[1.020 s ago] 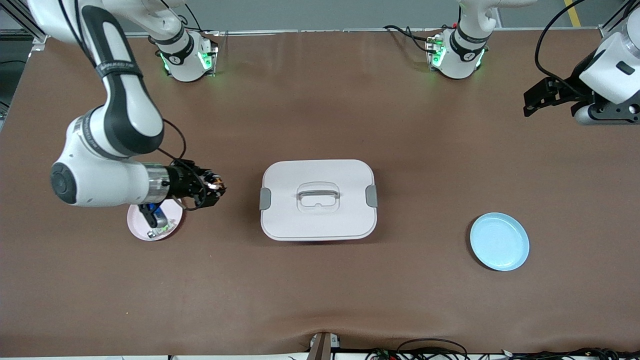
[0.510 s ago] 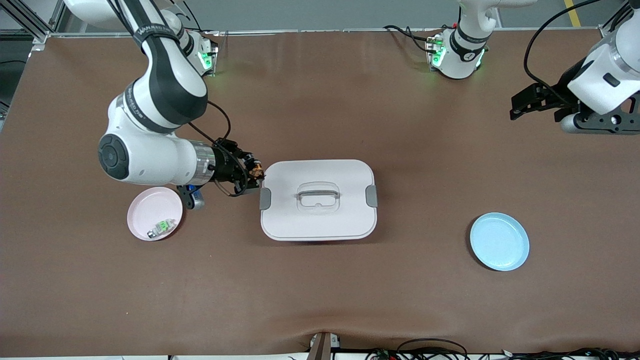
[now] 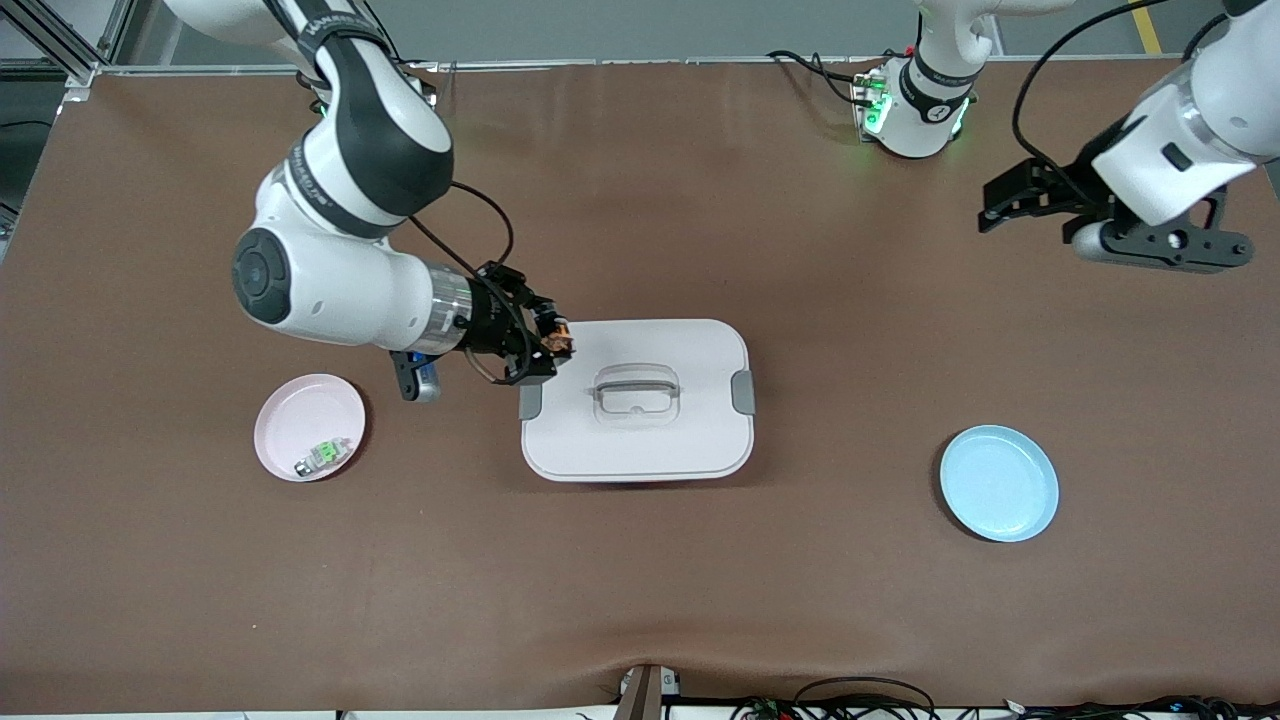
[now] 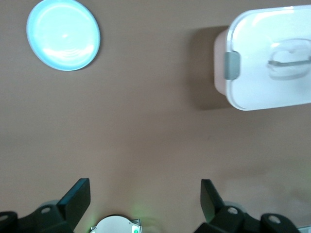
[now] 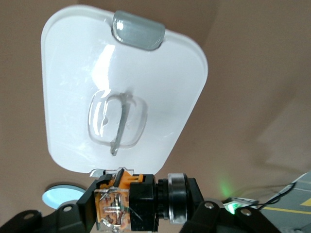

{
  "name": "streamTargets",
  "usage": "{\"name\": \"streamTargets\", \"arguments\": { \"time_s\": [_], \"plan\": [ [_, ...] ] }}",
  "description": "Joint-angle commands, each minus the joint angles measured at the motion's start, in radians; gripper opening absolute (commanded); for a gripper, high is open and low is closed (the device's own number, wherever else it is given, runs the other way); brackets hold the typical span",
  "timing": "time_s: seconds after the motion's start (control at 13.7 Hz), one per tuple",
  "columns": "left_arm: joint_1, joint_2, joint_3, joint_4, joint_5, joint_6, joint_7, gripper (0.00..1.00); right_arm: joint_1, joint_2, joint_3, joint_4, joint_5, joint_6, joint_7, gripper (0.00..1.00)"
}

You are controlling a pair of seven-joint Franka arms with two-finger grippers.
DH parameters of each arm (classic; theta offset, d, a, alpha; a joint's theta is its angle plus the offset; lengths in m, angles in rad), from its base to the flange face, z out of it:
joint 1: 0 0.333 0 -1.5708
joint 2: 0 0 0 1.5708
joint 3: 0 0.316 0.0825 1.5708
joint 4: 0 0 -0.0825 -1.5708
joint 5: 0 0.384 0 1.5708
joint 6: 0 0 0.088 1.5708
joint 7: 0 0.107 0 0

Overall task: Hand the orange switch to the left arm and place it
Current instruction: 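Carry the switch above the box while the left gripper reaches toward it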

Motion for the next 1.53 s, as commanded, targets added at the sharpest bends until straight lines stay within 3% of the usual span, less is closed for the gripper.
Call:
{"name": "streamTargets", "arguments": {
  "time_s": [0.0, 0.36, 0.58, 0.87, 1.46],
  "plan": [
    [0.0, 0.024, -0.017, 0.016, -0.121, 0.05, -0.013, 1.0, 0.05, 0.045, -0.008, 0.056, 0.023, 0.066, 0.094, 0.0],
    [-0.016, 0.087, -0.033, 0.011, -0.247, 0.189, -0.016, 1.0, 0.102, 0.107, -0.008, 0.169, 0.051, 0.112, 0.247, 0.0],
    [-0.084, 0.134, -0.033, 0.006, -0.261, 0.319, -0.04, 1.0, 0.116, 0.11, -0.008, 0.22, 0.118, 0.139, 0.295, 0.0],
    [-0.148, 0.178, -0.033, 0.005, -0.318, 0.479, -0.16, 1.0, 0.139, 0.162, -0.008, 0.31, 0.118, 0.143, 0.386, 0.0],
    [-0.193, 0.216, -0.038, 0.003, -0.415, 0.564, -0.155, 1.0, 0.187, 0.206, -0.008, 0.36, 0.118, 0.219, 0.453, 0.0]
  ]
}}
